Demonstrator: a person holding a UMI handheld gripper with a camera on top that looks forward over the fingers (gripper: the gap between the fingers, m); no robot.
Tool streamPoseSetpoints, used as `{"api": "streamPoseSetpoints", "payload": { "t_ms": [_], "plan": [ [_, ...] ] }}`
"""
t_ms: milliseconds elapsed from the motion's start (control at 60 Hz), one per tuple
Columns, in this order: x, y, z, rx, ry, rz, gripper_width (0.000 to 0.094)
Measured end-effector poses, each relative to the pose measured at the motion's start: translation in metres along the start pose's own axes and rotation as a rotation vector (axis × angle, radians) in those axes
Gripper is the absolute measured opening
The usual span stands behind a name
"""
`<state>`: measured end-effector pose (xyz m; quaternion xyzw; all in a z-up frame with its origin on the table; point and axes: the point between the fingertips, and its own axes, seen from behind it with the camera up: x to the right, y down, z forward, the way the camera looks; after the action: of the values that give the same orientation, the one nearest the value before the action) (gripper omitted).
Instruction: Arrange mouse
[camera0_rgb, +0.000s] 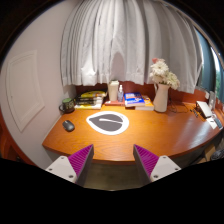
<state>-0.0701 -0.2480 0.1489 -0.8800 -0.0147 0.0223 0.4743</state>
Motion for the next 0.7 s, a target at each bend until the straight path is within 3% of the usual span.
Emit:
{"api": "streamPoseSetpoints", "payload": {
  "t_ms": [167, 300, 700],
  "plan": [
    [-0.081, 0.063, 0.054, -0.12, -0.087, -0.032, 0.079],
    [-0.14, 0.084, 0.099, -0.192, -0.133, -0.066, 0.0792],
    [-0.251, 0.035, 0.25, -0.23, -0.175, -0.077, 0.0801]
  ]
}}
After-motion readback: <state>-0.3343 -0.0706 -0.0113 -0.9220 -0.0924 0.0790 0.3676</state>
